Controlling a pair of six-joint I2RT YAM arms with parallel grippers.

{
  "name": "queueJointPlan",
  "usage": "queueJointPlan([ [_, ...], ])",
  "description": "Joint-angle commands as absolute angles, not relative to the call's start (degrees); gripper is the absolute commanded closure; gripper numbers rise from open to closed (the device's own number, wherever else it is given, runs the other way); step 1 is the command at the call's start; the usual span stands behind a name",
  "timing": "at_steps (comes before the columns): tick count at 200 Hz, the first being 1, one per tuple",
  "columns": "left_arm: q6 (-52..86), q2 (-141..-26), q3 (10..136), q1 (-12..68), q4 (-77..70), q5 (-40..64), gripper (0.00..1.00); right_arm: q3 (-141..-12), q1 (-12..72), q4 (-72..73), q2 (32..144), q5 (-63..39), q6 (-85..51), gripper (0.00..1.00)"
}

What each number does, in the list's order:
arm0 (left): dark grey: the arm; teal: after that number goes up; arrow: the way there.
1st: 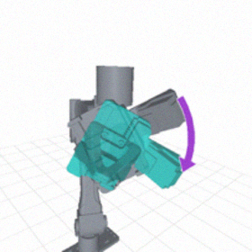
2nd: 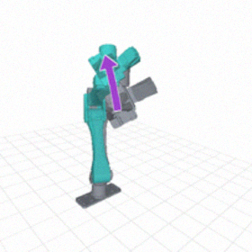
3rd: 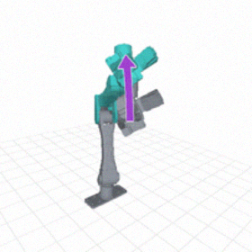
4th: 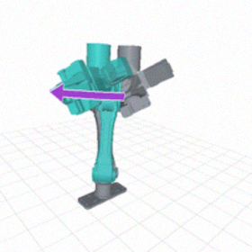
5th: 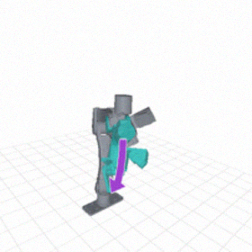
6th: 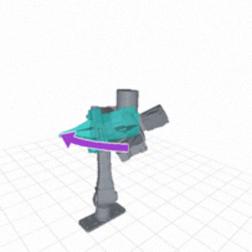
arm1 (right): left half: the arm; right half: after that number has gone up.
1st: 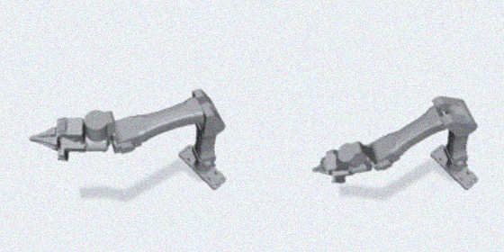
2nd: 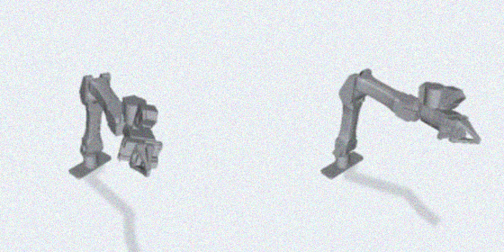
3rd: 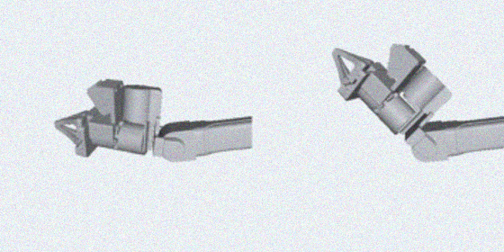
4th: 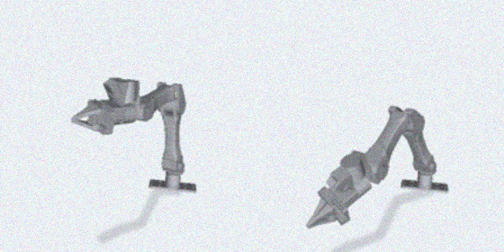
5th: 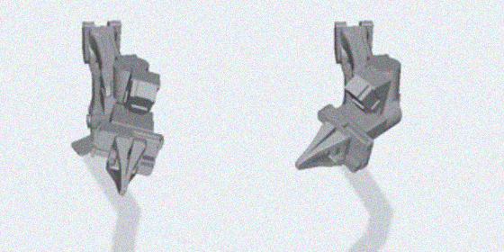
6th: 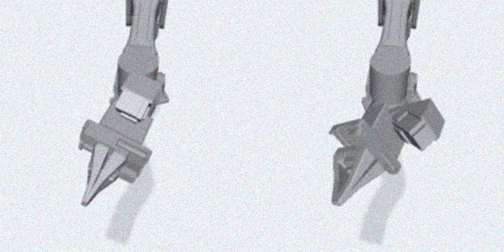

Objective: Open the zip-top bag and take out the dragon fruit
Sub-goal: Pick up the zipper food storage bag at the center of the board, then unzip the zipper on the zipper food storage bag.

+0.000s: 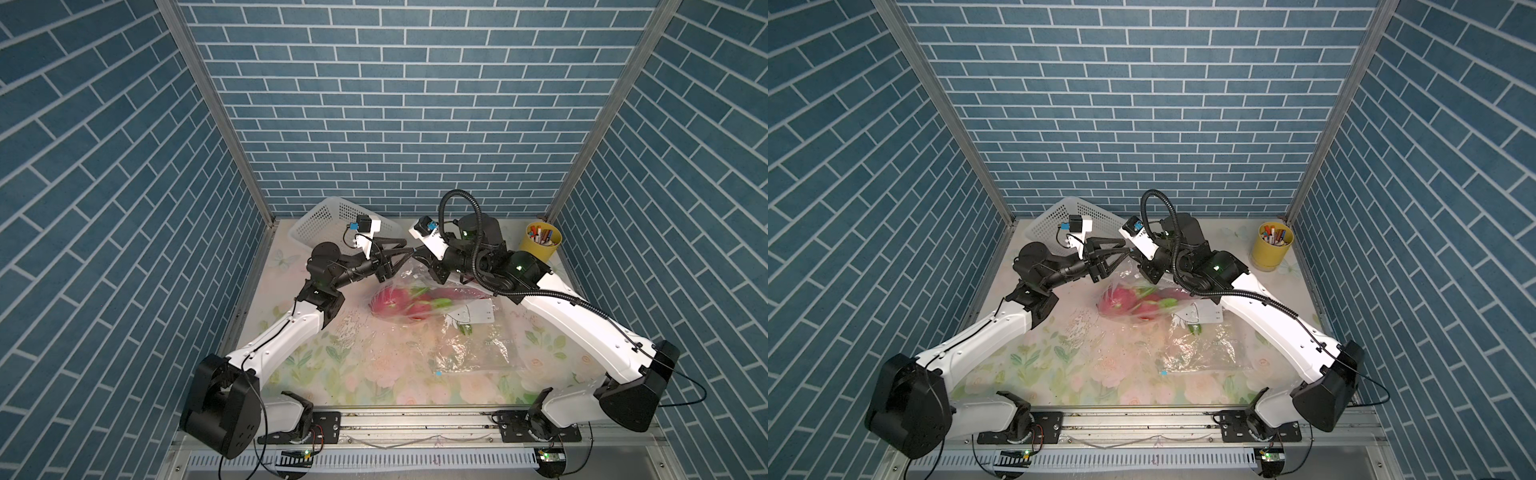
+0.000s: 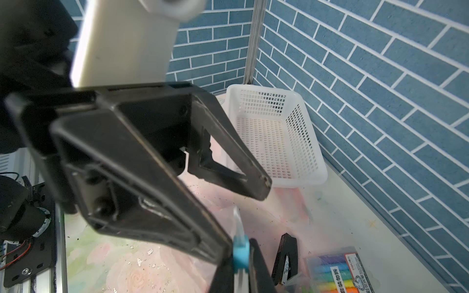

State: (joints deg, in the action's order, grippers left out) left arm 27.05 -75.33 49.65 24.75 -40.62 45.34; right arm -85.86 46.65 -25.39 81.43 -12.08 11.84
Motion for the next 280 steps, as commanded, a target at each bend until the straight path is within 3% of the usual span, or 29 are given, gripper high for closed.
queueJointPlan([
  [1, 28.0, -75.9, 50.9, 24.6, -43.8, 48.2, 0.56, -85.2, 46.4, -25.5, 79.7, -13.2, 12.5, 0.93],
  [47, 28.5, -76.5, 50.7, 24.7, -44.6, 49.9, 0.80, -85.1, 46.2, -25.0, 80.1, -13.3, 12.6, 0.94],
  [73, 28.6, -76.5, 50.6, 24.7, -44.9, 50.2, 1.00, -85.3, 46.1, -24.8, 80.4, -13.3, 12.7, 0.94],
  [196, 27.5, -73.7, 50.2, 24.4, -38.9, 39.1, 1.00, -80.7, 45.4, -27.2, 77.9, -13.7, 11.5, 0.93],
  [280, 27.1, -73.5, 51.9, 24.3, -35.9, 37.8, 1.00, -79.6, 44.2, -31.3, 75.0, -14.9, 10.5, 0.89],
])
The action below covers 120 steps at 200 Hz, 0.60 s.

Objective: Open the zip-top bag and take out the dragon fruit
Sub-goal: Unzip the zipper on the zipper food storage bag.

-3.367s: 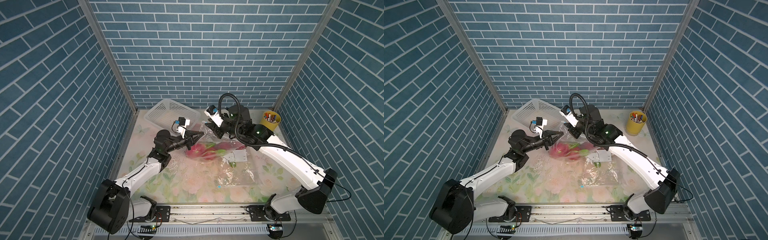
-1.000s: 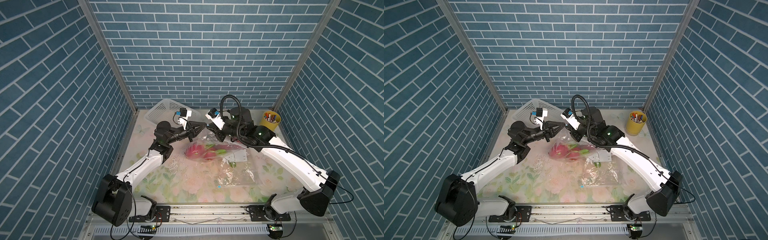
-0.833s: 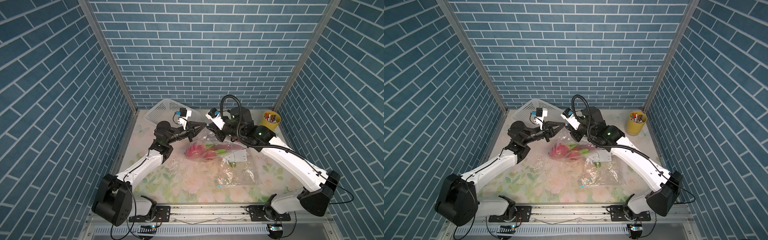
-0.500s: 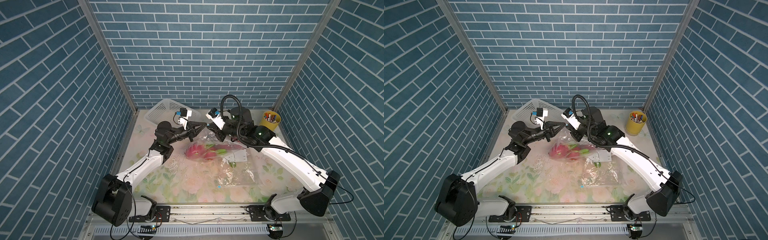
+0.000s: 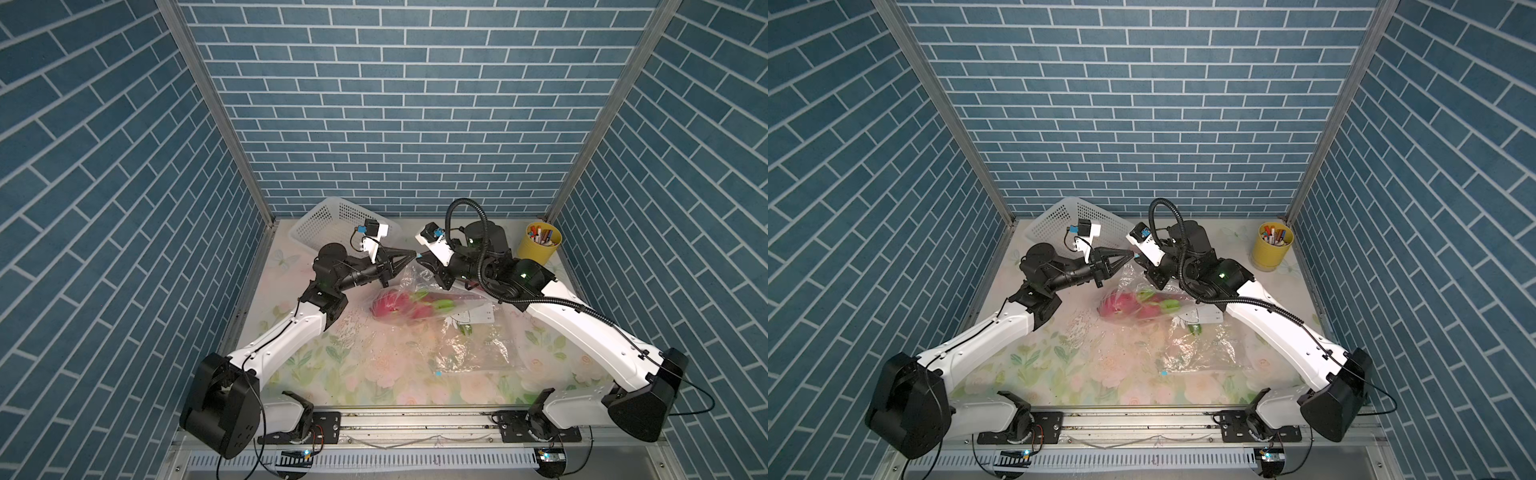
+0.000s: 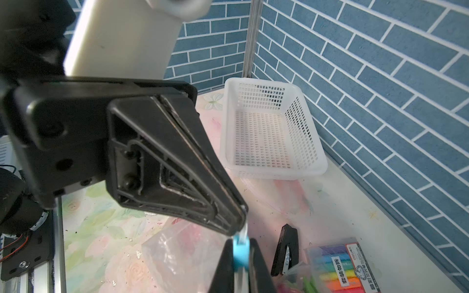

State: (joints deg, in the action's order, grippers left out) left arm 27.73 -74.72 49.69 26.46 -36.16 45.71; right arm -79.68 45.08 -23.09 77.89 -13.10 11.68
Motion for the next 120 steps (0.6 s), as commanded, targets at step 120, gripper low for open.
queueJointPlan([
  [120, 22.3, -70.2, 53.4, 23.0, -26.9, 30.1, 1.00, -76.9, 43.8, -33.9, 74.0, -12.7, 9.6, 0.89],
])
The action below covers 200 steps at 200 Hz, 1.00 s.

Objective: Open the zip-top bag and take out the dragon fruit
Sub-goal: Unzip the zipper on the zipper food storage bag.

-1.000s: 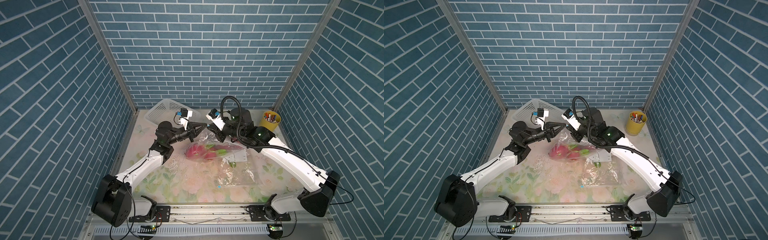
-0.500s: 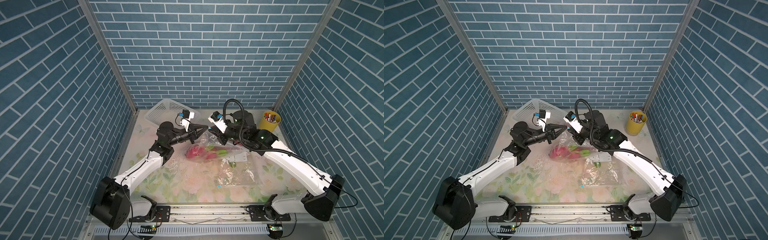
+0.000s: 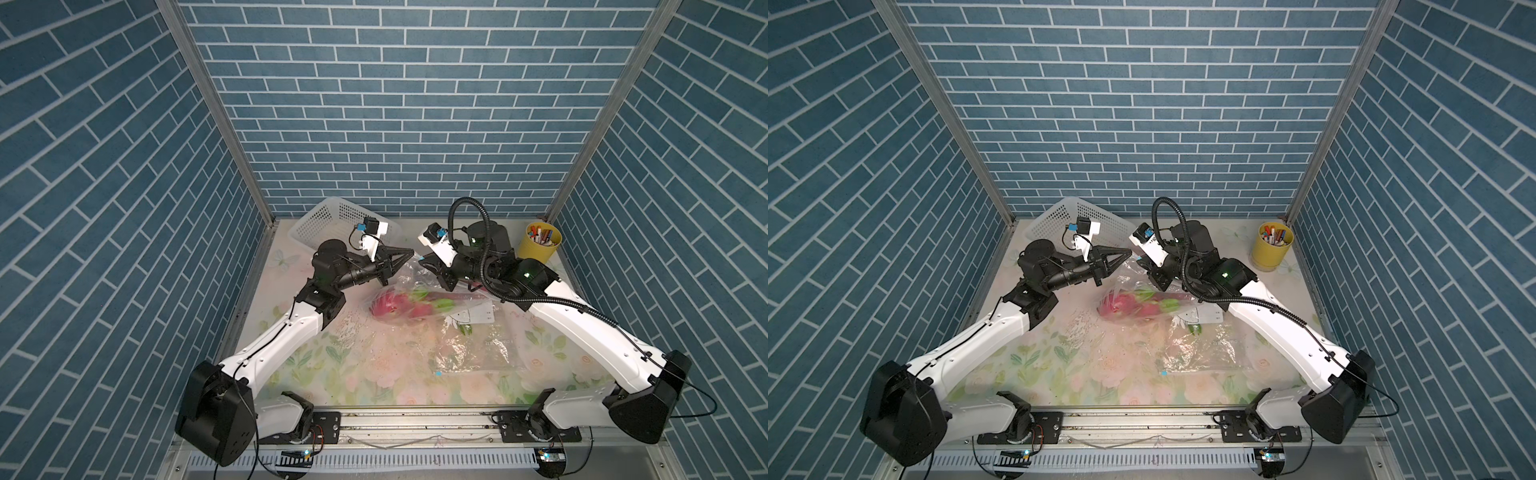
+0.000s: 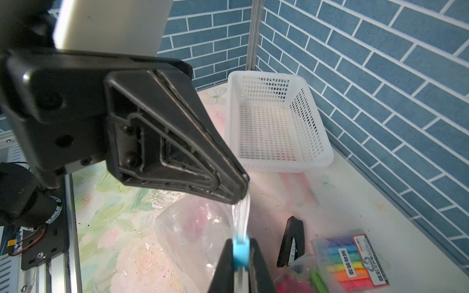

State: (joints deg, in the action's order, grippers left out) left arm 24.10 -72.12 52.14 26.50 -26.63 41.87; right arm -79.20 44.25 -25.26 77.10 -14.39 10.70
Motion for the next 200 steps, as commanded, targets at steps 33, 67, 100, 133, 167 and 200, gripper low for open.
queueJointPlan([
  [33, 24.6, -70.2, 53.8, 20.8, -27.4, 24.8, 1.00, -75.6, 43.8, -33.9, 73.3, -11.5, 8.8, 0.89],
  [67, 26.4, -70.3, 54.7, 18.3, -26.8, 21.8, 1.00, -73.3, 43.7, -34.9, 71.2, -9.8, 7.6, 0.89],
  [100, 27.2, -70.0, 55.1, 17.1, -26.0, 19.9, 1.00, -69.2, 43.7, -36.3, 68.2, -8.1, 5.5, 0.89],
  [133, 27.3, -70.5, 55.7, 16.9, -24.7, 19.0, 1.00, -65.4, 43.7, -38.3, 64.7, -6.0, 3.3, 0.89],
  [167, 27.0, -70.8, 55.6, 16.8, -24.6, 19.1, 1.00, -62.0, 43.5, -39.2, 60.7, -3.9, 1.2, 0.89],
  [200, 26.0, -70.8, 56.0, 16.7, -23.3, 19.3, 1.00, -59.7, 43.7, -40.4, 58.1, -2.4, -0.2, 0.89],
])
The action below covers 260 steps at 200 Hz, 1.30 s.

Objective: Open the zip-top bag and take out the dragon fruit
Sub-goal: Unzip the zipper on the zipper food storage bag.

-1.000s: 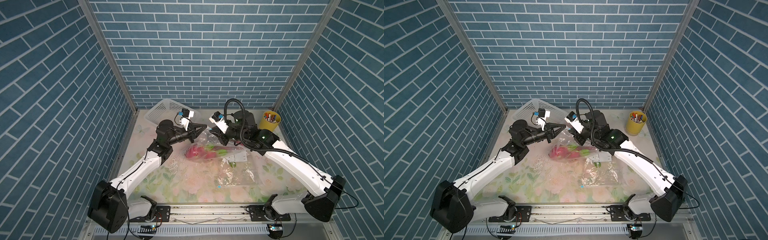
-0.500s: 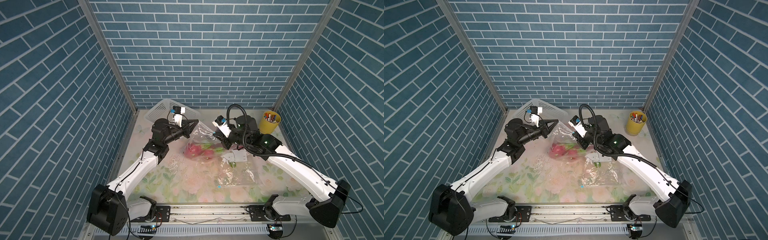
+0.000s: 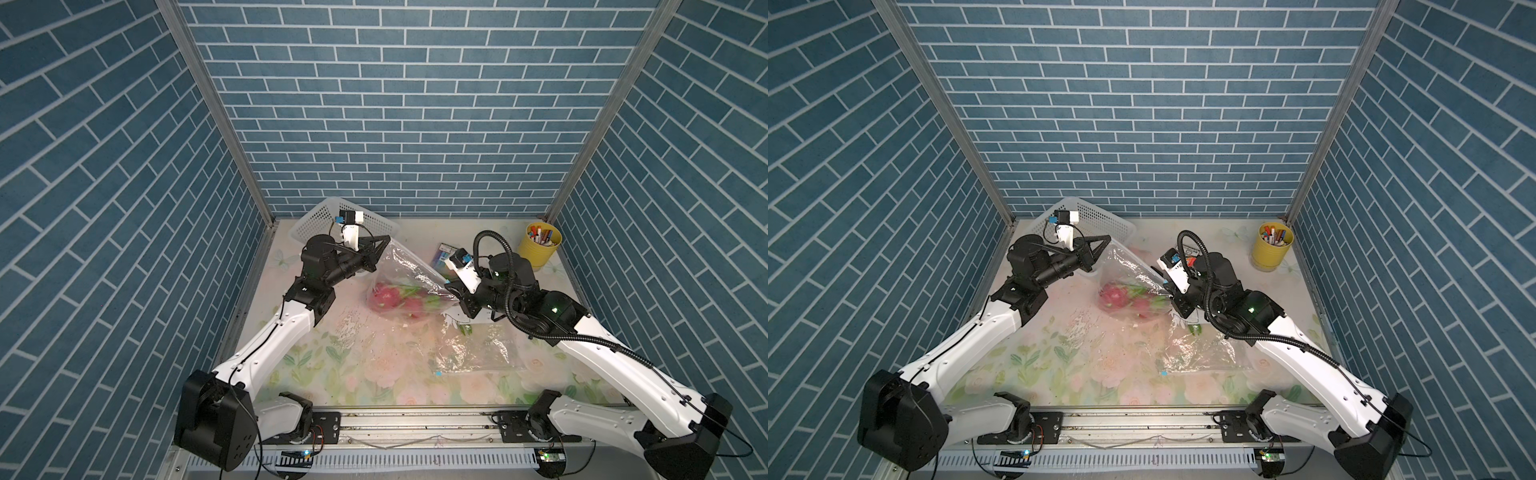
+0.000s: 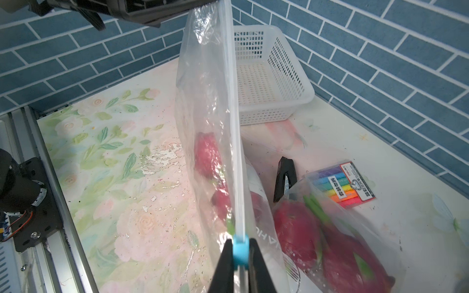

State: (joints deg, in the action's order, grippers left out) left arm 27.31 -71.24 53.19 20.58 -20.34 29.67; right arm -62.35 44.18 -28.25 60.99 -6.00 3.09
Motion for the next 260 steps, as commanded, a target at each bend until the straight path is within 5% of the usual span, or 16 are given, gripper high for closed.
queueJointPlan([
  [1, 26.0, -70.8, 56.0, 16.7, -23.3, 19.3, 1.00, -59.7, 43.7, -40.5, 58.0, -2.3, -0.3, 0.89],
  [161, 25.3, -71.6, 54.9, 16.6, -24.3, 22.8, 1.00, -61.6, 43.7, -41.5, 57.4, -4.1, -2.6, 0.89],
  [197, 25.1, -71.0, 52.5, 16.7, -27.8, 30.6, 1.00, -69.6, 43.7, -38.6, 61.2, -9.2, -1.2, 0.53],
  [260, 22.9, -64.9, 45.5, 17.2, -30.1, 37.8, 1.00, -81.9, 43.5, -34.3, 70.4, -5.4, 5.2, 0.39],
])
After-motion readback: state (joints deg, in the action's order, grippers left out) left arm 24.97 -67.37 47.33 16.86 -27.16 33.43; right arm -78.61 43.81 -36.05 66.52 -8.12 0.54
